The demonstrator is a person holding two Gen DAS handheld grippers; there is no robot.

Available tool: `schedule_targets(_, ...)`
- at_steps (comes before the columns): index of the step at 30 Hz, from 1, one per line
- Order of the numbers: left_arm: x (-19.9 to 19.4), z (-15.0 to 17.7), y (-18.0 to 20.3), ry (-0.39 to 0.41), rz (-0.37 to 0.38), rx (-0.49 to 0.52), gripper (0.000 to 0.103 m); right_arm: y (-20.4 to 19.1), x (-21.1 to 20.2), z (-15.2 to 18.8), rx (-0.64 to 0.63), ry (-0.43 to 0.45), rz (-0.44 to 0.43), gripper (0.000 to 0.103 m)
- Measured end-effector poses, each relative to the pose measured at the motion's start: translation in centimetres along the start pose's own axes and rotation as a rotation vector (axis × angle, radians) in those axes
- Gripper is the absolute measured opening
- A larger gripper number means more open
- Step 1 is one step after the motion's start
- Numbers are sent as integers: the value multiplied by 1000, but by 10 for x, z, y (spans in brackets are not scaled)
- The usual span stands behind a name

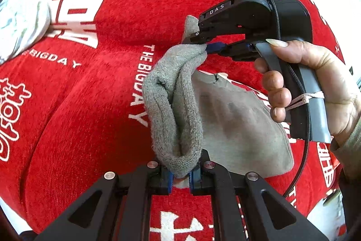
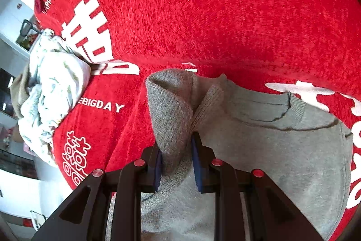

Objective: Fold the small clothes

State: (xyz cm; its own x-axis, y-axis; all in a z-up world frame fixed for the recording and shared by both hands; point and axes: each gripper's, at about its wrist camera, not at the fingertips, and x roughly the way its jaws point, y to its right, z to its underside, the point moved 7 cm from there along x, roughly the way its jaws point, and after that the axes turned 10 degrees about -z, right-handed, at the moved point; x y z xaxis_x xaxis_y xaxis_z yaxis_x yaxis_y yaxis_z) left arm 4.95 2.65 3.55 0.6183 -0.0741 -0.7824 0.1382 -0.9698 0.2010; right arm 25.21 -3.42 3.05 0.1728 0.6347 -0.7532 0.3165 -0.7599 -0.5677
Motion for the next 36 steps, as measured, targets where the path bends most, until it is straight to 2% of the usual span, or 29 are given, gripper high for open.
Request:
schedule_targets(5,-8,5,19,12,-13,60,10,6,-24,0,0,17,-48,25)
schedule_targets(16,-17,8,75,18,-41,197,10,36,-61,0,-4,31,-77,25)
schedule_targets(22,-8,16,107,2,-81,270,10,54,-70,3,-35,17,-76,25)
schedule_targets(36,20,32,170,-36,-108,384,10,94,-79,6,-54,23,-127,24)
